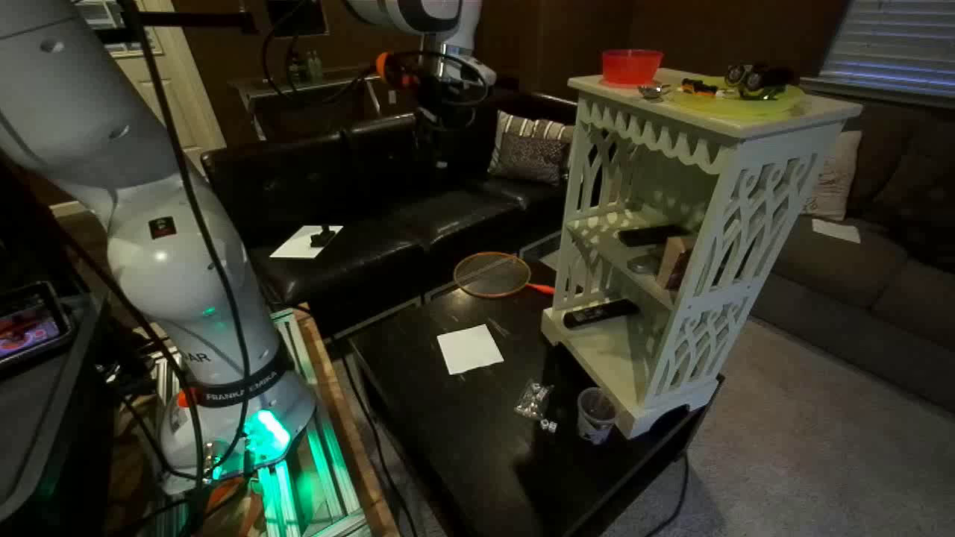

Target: Take the red bowl off of the top of the white item and place it on the top shelf

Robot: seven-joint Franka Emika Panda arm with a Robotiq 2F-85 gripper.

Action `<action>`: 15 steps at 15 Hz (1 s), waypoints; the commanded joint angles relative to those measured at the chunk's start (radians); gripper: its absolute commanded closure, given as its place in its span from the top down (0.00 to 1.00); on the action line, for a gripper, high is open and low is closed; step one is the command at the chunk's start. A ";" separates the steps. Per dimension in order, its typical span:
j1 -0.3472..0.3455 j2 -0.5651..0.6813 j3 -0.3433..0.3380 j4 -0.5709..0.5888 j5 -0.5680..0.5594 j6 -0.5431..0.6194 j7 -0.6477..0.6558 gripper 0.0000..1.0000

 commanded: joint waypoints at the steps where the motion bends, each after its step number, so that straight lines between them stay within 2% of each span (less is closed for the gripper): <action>1: 0.012 0.001 -0.012 0.001 -0.003 -0.001 0.002 1.00; 6: -0.008 -0.040 -0.033 0.051 0.033 0.096 0.156 1.00; 7: -0.006 -0.036 -0.030 0.065 0.000 0.071 0.151 1.00; 8: -0.003 -0.017 -0.035 0.050 0.006 0.081 0.118 1.00; 12: -0.004 -0.027 -0.035 0.063 0.006 0.081 0.129 1.00; 13: -0.008 -0.023 -0.039 0.073 0.063 0.090 0.197 1.00; 15: -0.014 -0.015 -0.042 0.123 0.096 0.062 0.285 1.00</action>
